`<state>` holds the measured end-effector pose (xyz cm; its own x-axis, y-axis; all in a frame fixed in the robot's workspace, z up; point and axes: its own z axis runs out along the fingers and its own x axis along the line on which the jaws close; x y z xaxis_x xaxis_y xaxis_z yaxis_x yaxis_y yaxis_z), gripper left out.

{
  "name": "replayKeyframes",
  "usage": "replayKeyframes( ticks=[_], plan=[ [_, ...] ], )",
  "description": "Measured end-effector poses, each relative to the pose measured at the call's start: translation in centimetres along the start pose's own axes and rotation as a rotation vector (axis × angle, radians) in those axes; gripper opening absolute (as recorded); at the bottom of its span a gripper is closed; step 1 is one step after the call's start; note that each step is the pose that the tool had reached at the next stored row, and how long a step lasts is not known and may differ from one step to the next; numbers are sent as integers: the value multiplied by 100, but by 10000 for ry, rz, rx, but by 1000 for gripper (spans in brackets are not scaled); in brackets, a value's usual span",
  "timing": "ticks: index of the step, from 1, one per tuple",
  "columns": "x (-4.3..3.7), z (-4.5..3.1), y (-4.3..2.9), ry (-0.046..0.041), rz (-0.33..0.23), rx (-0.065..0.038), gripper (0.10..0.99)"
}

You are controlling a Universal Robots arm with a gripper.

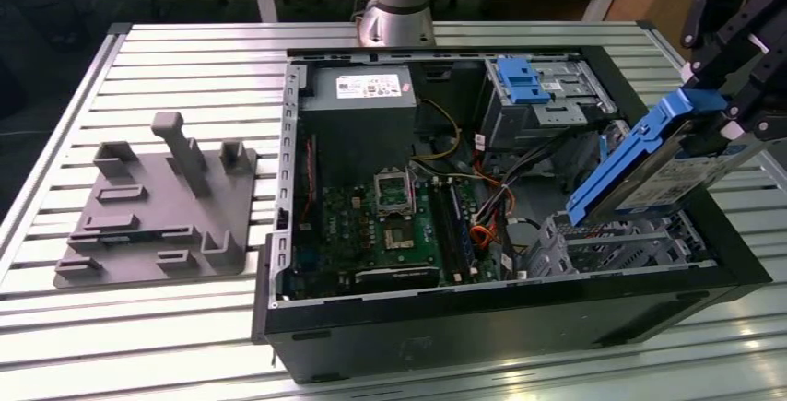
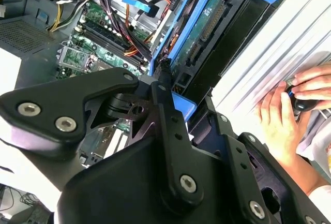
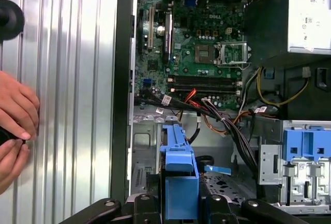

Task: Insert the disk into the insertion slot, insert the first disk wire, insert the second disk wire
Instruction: 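Insert the disk into the insertion slot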

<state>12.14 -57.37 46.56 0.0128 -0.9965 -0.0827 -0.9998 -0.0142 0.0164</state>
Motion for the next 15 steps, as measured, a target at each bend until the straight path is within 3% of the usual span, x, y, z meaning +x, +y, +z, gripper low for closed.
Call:
replayKeyframes(
  ticks=[8, 15],
  plan=[
    [-54, 45, -1, -3, 108, 12, 361],
    [-55, 72, -2, 12, 195, 20, 361]
  ],
)
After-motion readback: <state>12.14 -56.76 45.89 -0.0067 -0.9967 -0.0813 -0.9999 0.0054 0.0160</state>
